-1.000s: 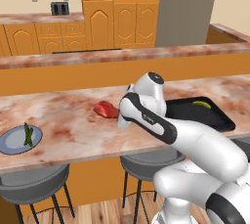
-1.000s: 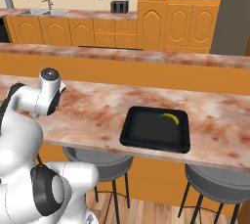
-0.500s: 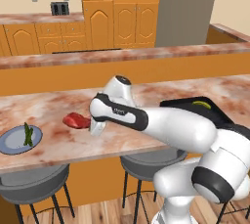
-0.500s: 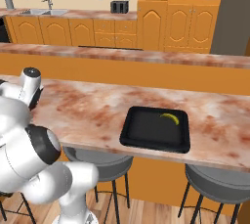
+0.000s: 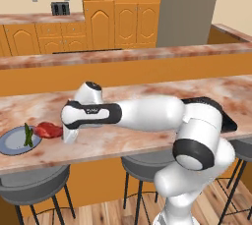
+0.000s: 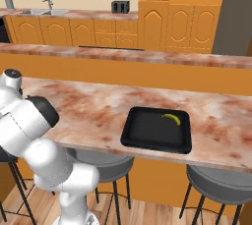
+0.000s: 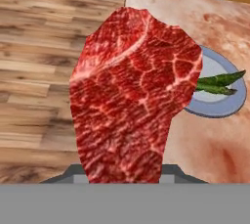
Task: Create a steak meal by picking up the steak and asparagus from the tray and placing them on the plate. Leave the banana on the tray.
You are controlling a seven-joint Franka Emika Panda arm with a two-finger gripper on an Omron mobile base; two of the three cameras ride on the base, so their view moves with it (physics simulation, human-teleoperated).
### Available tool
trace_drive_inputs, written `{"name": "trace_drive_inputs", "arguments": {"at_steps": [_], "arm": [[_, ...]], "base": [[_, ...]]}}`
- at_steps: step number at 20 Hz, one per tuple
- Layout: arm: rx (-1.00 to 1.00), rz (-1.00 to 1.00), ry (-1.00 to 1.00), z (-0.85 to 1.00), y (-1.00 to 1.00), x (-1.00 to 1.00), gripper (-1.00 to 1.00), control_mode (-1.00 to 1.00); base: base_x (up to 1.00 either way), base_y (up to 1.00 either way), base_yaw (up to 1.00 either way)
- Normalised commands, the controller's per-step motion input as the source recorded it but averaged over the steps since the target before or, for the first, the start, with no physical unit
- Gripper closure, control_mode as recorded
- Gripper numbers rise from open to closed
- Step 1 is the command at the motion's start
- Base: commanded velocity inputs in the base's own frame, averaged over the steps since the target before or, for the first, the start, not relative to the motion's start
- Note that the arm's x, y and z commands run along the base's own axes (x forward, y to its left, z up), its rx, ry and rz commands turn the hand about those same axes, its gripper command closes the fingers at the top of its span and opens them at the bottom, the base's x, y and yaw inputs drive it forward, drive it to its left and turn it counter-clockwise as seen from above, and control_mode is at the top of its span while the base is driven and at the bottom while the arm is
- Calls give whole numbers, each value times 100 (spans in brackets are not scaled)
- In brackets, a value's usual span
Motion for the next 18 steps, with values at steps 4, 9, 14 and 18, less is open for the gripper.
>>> {"name": "trace_drive_inputs", "arguments": {"at_steps": [4, 9, 14, 18], "arm": [[-3, 4, 7, 0, 63, 37, 100, -100], [-1, 0, 8, -7, 19, 38, 100, -100], [-3, 0, 3, -27, 29, 32, 100, -100], [-4, 0, 0, -41, 30, 18, 100, -100]], "base": [[0, 0, 0], [0, 0, 0], [0, 0, 0], [0, 0, 0]]}}
